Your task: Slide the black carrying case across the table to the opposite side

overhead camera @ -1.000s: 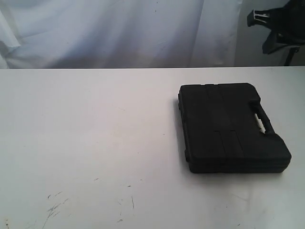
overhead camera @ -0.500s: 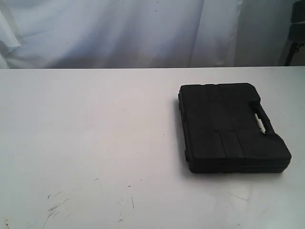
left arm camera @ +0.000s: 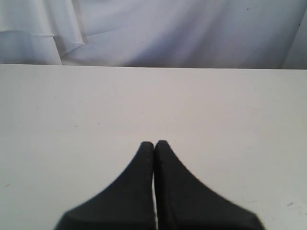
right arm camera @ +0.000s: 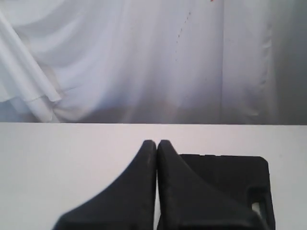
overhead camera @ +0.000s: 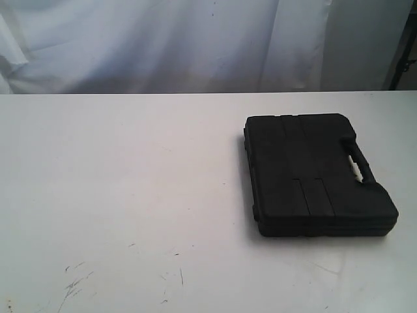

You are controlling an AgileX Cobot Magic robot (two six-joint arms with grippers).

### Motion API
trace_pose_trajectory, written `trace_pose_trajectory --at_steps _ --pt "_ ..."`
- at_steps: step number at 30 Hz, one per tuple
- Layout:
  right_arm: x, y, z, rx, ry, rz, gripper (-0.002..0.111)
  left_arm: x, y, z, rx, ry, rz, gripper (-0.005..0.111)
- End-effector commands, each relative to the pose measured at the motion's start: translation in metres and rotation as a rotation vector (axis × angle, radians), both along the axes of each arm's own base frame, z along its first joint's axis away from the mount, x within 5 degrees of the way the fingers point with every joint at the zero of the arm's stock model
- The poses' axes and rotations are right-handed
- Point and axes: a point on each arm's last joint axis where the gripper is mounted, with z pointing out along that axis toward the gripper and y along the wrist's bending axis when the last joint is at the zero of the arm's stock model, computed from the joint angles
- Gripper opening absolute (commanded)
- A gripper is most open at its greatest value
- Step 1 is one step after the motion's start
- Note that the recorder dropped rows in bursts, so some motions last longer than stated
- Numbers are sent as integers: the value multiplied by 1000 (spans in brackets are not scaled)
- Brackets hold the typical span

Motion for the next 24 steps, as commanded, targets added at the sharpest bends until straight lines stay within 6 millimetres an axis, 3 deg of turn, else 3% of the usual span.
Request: trace_pose_trajectory --at_steps 1,7,16,24 --pt "-14 -5 5 -63 -68 -21 0 0 0 -1 4 -5 -5 0" --pt "-27 -19 -9 -118 -87 -134 0 0 0 -1 4 -5 -5 0" --pt "-55 -31 -67 -139 -162 -277 0 0 0 -1 4 -5 -5 0" --pt "-75 -30 -125 -137 -173 -285 0 0 0 -1 4 -5 -5 0"
